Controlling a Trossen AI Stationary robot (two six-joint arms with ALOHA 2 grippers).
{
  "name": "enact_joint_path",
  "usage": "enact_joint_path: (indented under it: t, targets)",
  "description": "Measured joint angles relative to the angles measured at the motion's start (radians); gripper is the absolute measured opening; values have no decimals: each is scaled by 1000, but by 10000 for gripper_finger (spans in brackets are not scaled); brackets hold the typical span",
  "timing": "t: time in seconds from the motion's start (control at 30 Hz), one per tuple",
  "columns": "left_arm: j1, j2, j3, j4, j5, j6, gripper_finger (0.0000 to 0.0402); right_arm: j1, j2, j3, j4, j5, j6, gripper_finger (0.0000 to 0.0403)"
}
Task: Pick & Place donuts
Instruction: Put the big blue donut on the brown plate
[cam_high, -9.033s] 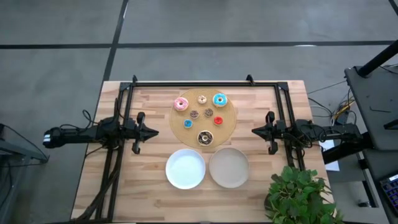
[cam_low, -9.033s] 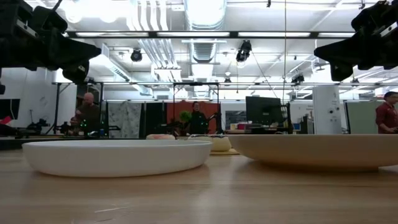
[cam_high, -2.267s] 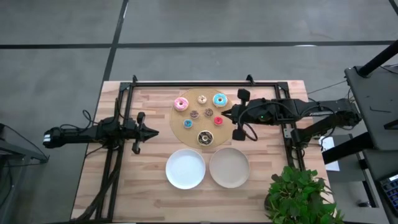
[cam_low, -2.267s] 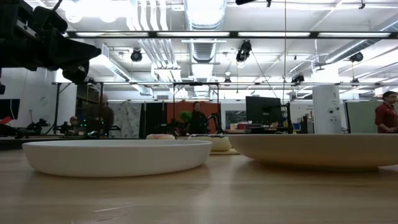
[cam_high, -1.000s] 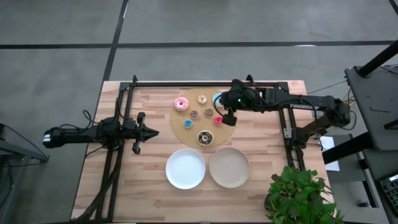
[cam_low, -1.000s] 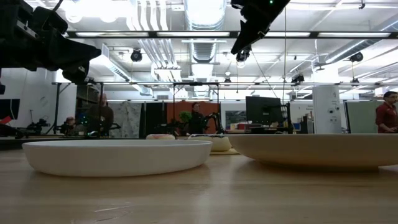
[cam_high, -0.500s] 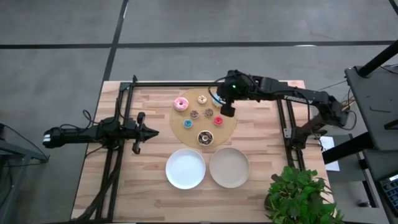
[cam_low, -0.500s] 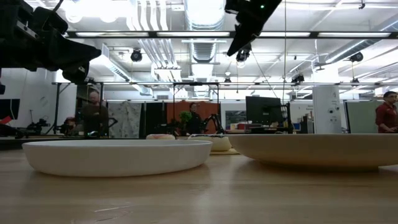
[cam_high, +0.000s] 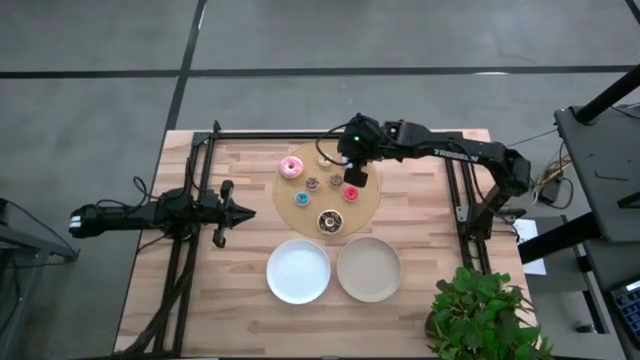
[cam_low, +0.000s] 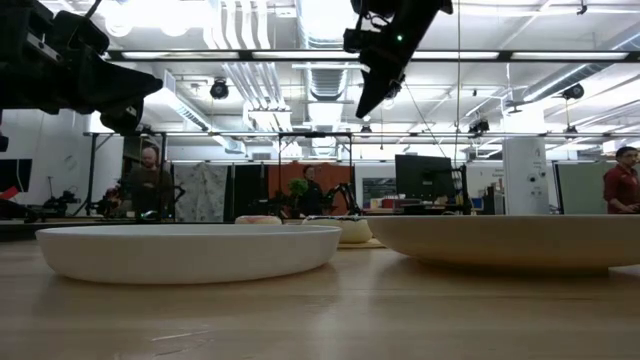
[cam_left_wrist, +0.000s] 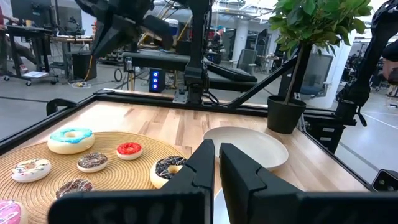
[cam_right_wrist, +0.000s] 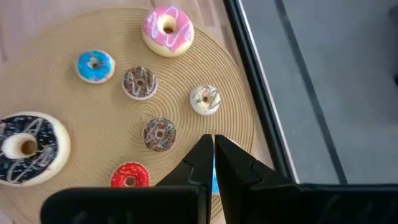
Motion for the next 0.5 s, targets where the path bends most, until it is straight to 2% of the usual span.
enact_joint_path:
  t: [0.1, 0.2, 0.5]
  targets:
    - [0, 0, 0, 0, 0, 0, 0, -13, 11, 0, -3, -56, -3, 13]
    - [0, 0, 0, -1, 0, 0, 0, -37, 22, 0, -4, -120, -6, 35]
    - [0, 0, 0, -1, 0, 0, 0, -96, 50, 0, -38, -128, -84, 169]
